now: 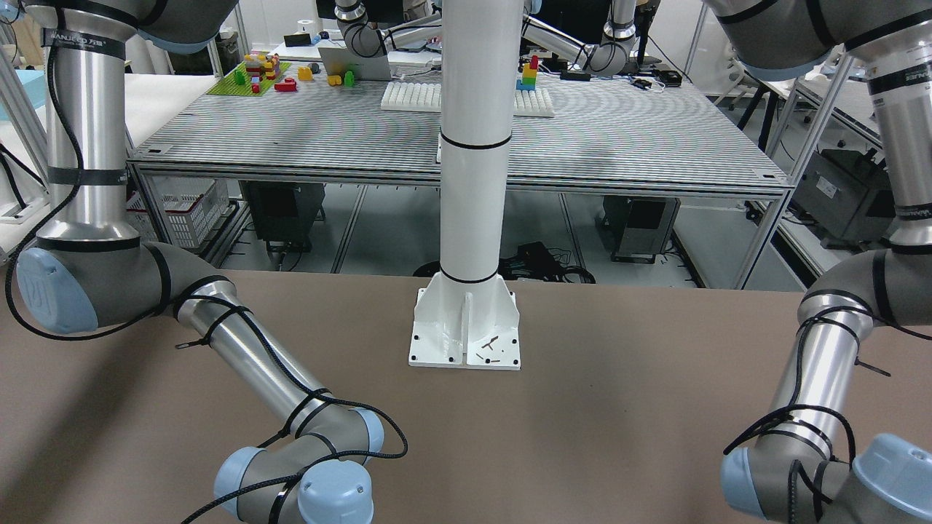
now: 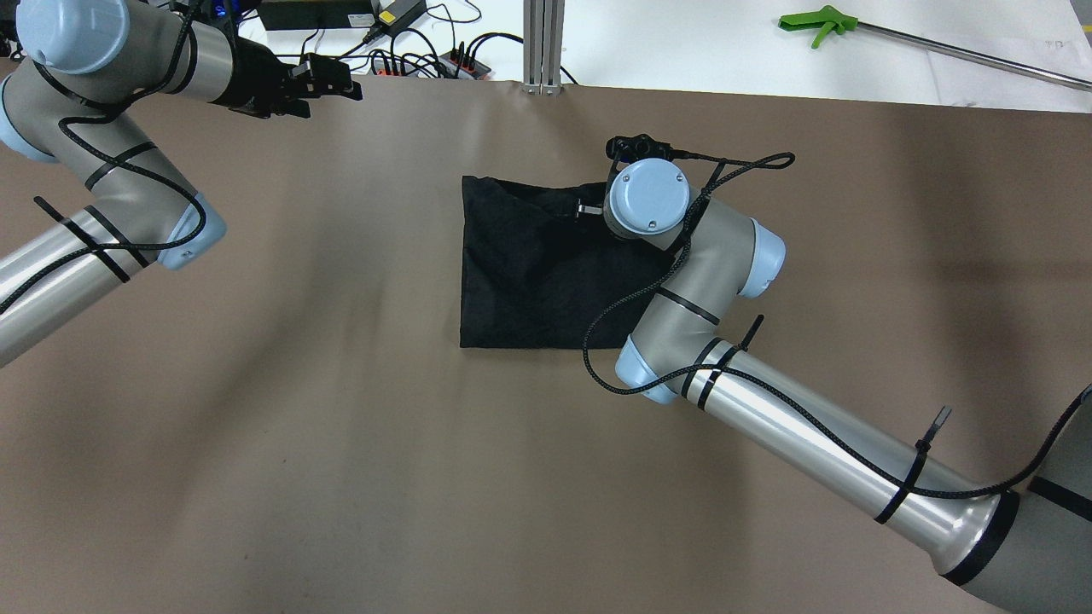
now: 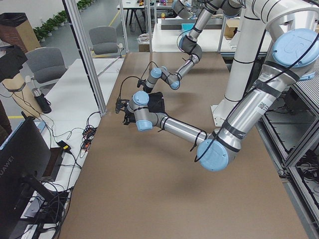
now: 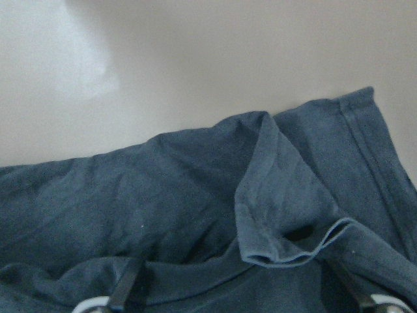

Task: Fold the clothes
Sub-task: 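Open the left gripper and withdraw it while the right gripper releases and lifts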

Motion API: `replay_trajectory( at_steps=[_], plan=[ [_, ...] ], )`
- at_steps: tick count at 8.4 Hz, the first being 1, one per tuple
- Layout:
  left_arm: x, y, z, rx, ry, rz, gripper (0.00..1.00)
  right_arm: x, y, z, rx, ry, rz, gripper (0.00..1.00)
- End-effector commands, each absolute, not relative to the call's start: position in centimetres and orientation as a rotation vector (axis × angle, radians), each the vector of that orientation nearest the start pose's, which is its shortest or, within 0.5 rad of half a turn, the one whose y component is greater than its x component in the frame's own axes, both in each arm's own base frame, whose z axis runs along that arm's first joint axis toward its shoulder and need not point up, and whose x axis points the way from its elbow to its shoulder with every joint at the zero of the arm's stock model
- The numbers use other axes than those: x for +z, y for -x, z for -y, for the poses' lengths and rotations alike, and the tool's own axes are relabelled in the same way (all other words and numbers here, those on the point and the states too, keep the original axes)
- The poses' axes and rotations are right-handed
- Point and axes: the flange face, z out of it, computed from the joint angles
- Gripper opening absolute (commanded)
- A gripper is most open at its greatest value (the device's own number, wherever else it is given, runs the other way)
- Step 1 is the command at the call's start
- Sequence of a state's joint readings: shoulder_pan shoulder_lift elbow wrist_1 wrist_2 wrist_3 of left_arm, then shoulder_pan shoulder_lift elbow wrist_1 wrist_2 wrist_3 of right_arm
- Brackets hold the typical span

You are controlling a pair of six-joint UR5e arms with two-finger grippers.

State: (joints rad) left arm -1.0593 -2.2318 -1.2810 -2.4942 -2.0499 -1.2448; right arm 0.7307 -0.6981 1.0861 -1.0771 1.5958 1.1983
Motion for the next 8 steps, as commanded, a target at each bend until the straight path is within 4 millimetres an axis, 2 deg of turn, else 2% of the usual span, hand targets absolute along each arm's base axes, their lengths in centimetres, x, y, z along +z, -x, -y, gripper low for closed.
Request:
replay_trajectory(
  at_steps=[1, 3, 4, 6, 7, 8],
  plan=[
    [28.4, -28.9, 68.7, -0.308, -0.493, -1.237, 0.95, 30.6, 49.9, 68.7, 0.281, -0.475, 0.670, 0.94],
    [28.2, -29.4, 68.6, -0.304, -0.491, -1.240, 0.95, 33.9, 45.0, 72.8, 0.210, -0.503, 0.564, 0.94],
    [28.1, -30.1, 68.3, -0.300, -0.484, -1.245, 0.95, 35.0, 41.4, 75.1, 0.180, -0.519, 0.522, 0.94],
    [27.7, -30.2, 68.3, -0.299, -0.484, -1.248, 0.95, 36.0, 34.3, 78.8, 0.109, -0.564, 0.438, 0.94],
    [27.8, -30.2, 68.4, -0.297, -0.485, -1.246, 0.95, 36.1, 32.7, 79.4, 0.099, -0.573, 0.424, 0.94],
    [27.1, -30.3, 68.5, -0.294, -0.491, -1.249, 0.95, 36.0, 32.7, 79.4, 0.095, -0.567, 0.435, 0.94]
  ],
)
